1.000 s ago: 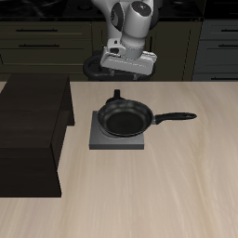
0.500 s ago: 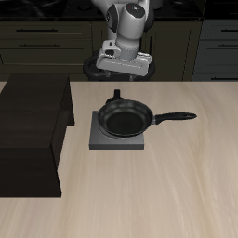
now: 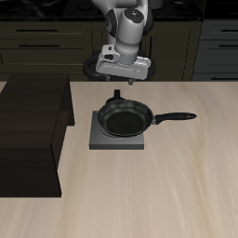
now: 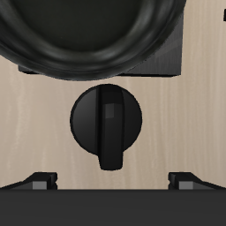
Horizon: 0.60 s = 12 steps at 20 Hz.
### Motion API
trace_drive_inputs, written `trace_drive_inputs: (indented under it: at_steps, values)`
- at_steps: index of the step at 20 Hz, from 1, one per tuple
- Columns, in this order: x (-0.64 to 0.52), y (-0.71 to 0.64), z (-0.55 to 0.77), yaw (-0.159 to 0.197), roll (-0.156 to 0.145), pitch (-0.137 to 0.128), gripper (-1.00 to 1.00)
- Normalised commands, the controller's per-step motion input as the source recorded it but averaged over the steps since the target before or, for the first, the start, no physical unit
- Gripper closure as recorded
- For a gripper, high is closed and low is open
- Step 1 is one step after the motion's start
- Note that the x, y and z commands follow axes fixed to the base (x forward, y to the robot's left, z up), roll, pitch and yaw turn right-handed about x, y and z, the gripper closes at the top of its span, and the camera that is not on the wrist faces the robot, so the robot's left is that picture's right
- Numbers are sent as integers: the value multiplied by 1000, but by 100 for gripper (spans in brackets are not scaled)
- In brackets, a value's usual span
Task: Place the frypan on the flat stove and turn on the stove
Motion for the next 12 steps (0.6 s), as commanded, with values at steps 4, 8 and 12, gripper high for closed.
trace_drive_inputs:
  at_steps: [4,8,12]
  values:
    - [-168,84,-125,-4,35,-6,-100]
    - [-76,-5,-120,12,-1,-11,-100]
    - [-35,-144,-279,0,-19,37,-100]
